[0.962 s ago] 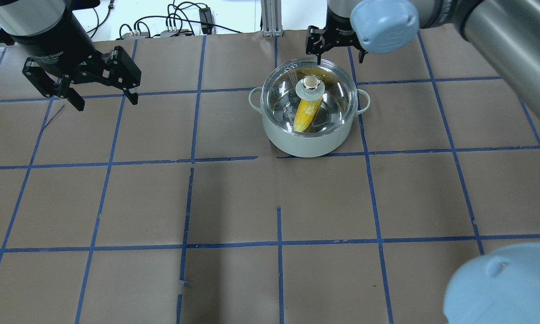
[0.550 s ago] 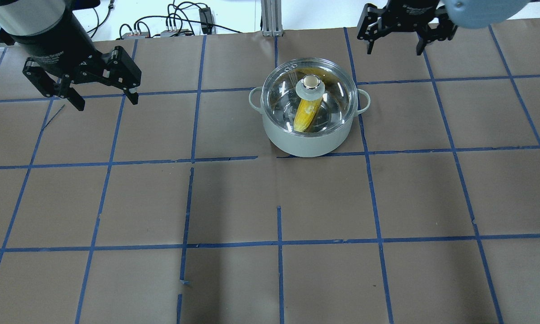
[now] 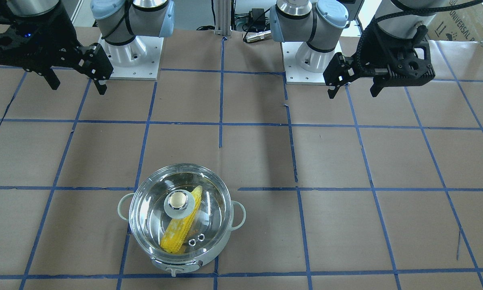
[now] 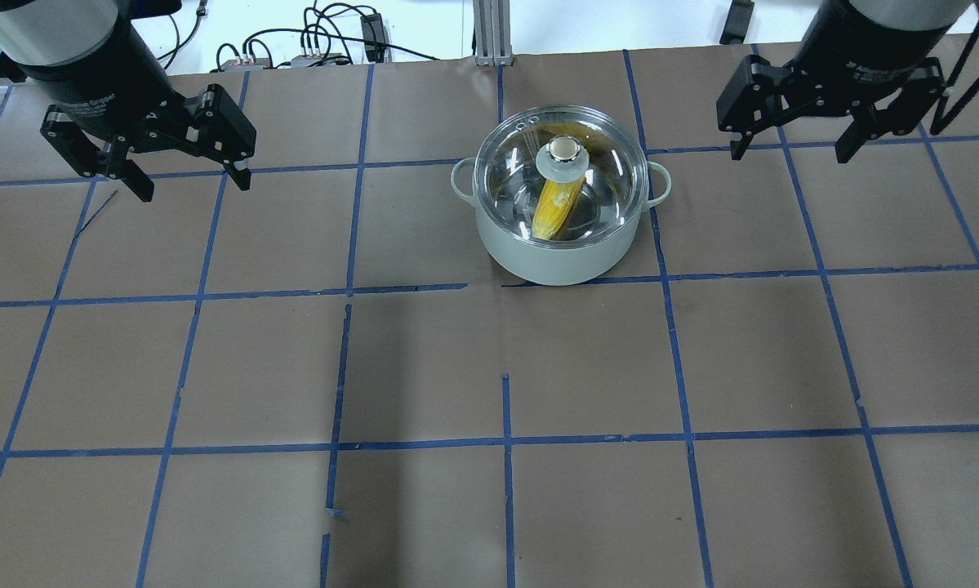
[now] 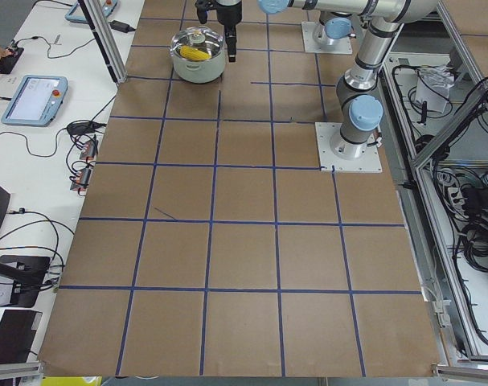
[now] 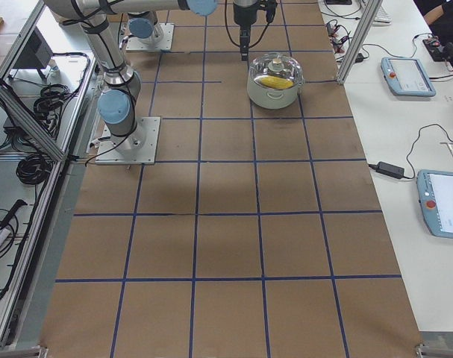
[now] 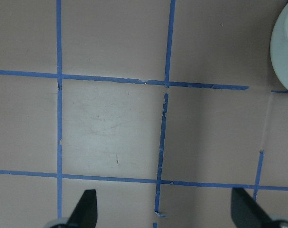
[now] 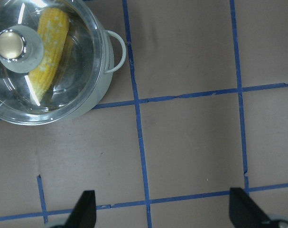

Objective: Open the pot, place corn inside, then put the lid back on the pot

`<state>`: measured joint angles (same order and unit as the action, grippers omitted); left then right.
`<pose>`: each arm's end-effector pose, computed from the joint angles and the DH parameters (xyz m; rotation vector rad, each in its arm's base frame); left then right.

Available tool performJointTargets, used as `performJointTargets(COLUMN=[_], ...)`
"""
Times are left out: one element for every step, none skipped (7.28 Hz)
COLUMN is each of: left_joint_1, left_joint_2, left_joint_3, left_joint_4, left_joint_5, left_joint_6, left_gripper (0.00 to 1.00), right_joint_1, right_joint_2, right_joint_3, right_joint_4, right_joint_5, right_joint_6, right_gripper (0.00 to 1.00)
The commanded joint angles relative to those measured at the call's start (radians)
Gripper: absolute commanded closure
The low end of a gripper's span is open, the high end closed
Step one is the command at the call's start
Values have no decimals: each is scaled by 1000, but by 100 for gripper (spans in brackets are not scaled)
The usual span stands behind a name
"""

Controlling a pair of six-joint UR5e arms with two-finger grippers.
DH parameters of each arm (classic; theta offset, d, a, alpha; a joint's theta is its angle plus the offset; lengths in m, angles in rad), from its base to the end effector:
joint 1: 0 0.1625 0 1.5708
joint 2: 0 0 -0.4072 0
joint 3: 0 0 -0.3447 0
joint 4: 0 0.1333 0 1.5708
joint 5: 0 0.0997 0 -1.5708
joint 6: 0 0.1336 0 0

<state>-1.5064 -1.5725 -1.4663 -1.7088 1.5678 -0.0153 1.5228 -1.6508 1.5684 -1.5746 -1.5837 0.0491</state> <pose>-0.1052 -0.4462 0.4680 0.1251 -3.1348 -0.0551 0.1112 -0.4276 0.4723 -0.1526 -3.1221 0.1348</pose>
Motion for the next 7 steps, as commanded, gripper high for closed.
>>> performJointTargets(left_joint_1=[0, 0, 0, 0, 0, 0, 0], left_joint_2=[0, 0, -1, -1, -1, -1, 0], left_joint_3=[0, 0, 0, 0, 0, 0, 0], left_joint_4=[0, 0, 0, 0, 0, 0, 0], left_joint_5=[0, 0, 0, 0, 0, 0, 0], left_joint_6=[0, 0, 0, 0, 0, 0, 0], left_gripper=[0, 0, 0, 0, 0, 0, 0], right_joint_1=[-1, 6, 8, 8, 10, 13, 14], right_joint_2=[-27, -32, -32, -35, -40, -40, -41], right_joint_3=[36, 30, 30, 32, 32, 32, 32], right_joint_4=[-38, -38, -47, -53, -48, -45, -44], right_joint_5=[-7, -13, -15, -18, -30, -32, -47], right_joint_6=[-12, -12, -9, -12, -12, -12, -11], right_gripper=[0, 0, 0, 0, 0, 0, 0])
